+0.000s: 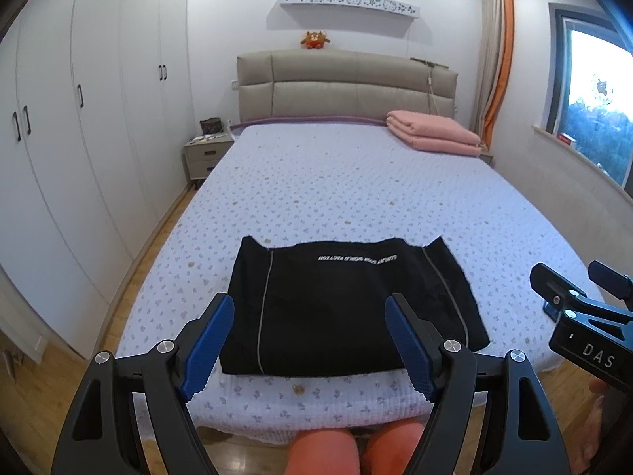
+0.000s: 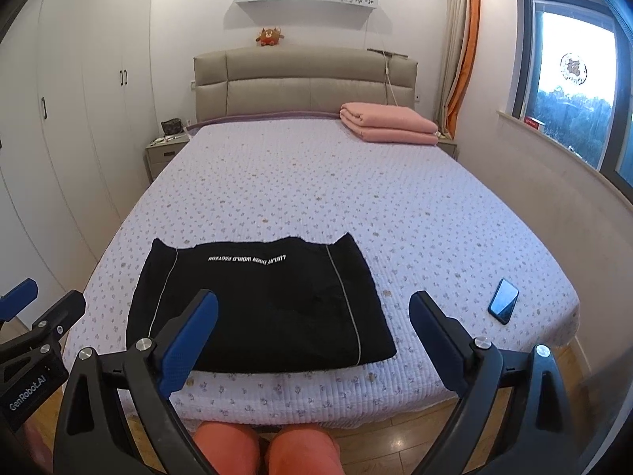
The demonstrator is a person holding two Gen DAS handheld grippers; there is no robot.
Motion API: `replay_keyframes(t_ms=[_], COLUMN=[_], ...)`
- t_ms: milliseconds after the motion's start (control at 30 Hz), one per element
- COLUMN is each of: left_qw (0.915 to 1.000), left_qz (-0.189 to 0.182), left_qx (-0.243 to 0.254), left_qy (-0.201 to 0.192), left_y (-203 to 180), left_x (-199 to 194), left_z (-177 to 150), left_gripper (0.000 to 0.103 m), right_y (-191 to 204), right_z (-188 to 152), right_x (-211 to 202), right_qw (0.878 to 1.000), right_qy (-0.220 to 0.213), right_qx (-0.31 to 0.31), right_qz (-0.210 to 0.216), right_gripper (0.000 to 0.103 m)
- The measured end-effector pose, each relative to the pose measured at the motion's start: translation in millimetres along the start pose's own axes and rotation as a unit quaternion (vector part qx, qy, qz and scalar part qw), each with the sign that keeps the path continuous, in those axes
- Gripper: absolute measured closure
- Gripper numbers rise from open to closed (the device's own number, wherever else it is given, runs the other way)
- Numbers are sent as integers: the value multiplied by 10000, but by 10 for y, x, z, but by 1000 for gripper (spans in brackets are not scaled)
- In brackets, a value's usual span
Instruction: Fold large clothes
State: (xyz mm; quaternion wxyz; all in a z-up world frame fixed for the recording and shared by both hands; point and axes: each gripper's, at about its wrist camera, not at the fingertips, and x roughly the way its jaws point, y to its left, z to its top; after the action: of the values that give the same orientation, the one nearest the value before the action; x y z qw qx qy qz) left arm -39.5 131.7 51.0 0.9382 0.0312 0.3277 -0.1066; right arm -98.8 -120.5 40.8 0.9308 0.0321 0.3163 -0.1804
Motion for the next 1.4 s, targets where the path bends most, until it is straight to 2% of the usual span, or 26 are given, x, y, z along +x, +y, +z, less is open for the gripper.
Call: replay_keyframes(t_ms=[600,1400], left_qw=[9997,9994], left_qz=[103,144], left_qx=[229,301], left_qy=[6,17], left_y=[-162,-176], left_x=[-66,-87], left_z=[-63,-106], left_gripper=[23,23], right_y=[-106,20], right_z=[-81,-118], right_x=[101,86], right_qw=[9992,9991], right_qy=[241,319], right_qx=[242,92], right_qz=[191,249], right_gripper=[5,5])
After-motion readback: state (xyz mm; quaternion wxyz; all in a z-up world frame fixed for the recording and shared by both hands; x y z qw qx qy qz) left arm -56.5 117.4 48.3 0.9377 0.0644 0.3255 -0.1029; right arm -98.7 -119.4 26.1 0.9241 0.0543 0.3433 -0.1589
